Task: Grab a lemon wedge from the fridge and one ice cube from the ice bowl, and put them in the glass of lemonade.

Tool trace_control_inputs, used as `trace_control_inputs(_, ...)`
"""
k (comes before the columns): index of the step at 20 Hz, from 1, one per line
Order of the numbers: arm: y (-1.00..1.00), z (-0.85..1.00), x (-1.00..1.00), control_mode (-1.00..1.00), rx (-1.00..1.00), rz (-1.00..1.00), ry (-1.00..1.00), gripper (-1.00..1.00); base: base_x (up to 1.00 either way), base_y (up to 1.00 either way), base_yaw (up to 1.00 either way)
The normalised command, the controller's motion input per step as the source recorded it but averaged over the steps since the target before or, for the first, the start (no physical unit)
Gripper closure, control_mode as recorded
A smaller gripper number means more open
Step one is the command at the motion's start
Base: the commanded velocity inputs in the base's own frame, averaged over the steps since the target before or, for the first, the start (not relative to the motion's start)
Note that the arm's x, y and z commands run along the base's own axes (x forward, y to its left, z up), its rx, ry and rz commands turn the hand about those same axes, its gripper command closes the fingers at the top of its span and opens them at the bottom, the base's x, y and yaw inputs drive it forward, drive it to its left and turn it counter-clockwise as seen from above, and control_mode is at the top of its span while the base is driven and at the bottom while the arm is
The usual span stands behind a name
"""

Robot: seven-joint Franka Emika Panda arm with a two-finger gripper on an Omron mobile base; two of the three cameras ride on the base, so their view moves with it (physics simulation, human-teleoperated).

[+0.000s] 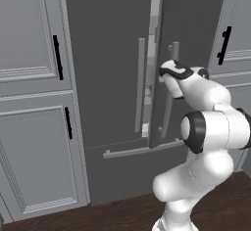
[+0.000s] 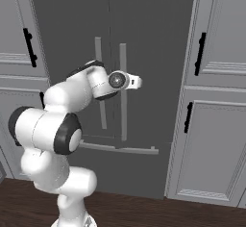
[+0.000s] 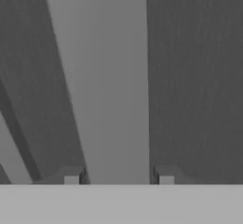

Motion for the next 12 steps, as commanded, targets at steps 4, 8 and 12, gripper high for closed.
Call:
trace_control_inputs(4, -0.96, 0.41, -1.00, -1.00, 0.13, 0.00, 0.00, 1.00, 0.00, 0.00, 0.00)
trace_control_inputs(8, -0.95, 0.46, -0.97, -1.00, 0.14, 0.00, 0.00, 1.00, 0.00, 0.00, 0.00)
trace_control_inputs(12, -0.78, 0.45, -0.74, -1.00, 0.13, 0.00, 0.00, 1.00, 0.00, 0.00, 0.00)
